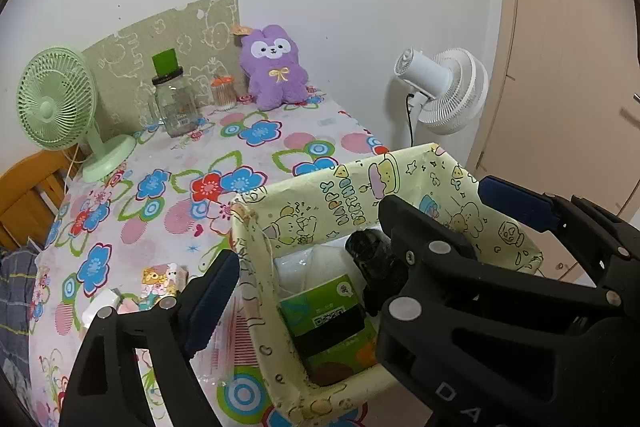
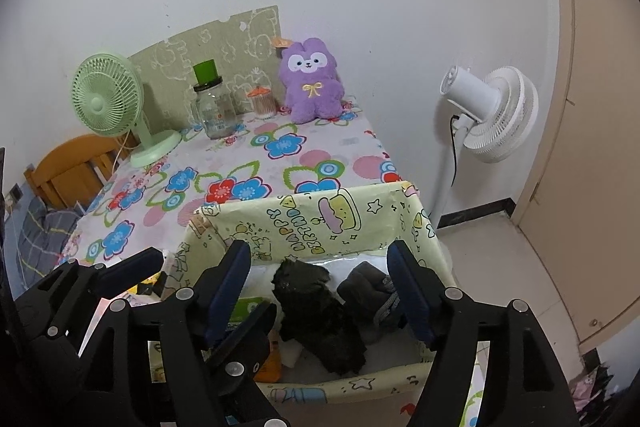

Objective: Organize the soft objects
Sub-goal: 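Release the green tissue pack into the box with the left tool while the right tool drops the black bag, then withdraw both tools from the box back over the table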

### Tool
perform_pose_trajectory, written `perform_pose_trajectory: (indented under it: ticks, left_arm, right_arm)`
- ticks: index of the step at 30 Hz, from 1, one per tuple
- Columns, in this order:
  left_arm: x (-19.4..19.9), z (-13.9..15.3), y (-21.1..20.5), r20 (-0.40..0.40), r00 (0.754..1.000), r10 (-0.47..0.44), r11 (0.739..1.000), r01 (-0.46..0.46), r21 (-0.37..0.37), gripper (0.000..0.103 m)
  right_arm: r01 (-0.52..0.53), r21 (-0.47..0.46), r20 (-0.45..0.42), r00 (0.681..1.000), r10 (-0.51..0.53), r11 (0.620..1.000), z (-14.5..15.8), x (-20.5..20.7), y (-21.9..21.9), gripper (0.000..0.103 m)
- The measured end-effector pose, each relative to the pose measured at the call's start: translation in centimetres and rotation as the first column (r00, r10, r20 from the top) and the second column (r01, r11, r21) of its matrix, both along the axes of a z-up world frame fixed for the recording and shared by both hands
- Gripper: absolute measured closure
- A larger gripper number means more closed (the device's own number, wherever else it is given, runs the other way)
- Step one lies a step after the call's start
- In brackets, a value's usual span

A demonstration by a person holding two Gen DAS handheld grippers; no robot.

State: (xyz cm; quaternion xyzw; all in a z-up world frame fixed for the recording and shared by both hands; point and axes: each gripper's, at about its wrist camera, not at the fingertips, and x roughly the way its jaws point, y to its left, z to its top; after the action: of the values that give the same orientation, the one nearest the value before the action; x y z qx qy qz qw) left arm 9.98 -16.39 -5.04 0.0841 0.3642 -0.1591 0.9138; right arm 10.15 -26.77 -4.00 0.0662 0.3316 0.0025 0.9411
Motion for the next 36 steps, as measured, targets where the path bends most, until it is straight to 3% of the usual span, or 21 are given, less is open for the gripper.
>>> perform_pose_trajectory:
  ticks: [16,36]
  left_arm:
    - [-2.1,2.3,1.9,0.068,0.998,0.015,1.0,-0.014,-0.019,0.004]
    - [-4.7,4.6,5.3,0.136,0.99,0.043,0.999,-0.038,-0.034,0.001]
  right_arm:
    - [0.016,-0.02,0.052,0.999,-0.015,1.0,2.5,-2.3,1.8,0.022]
    - [0.032,-0.066,0.149,0.989,-0.021,0.997,5.4,-5.1,5.0,0.008]
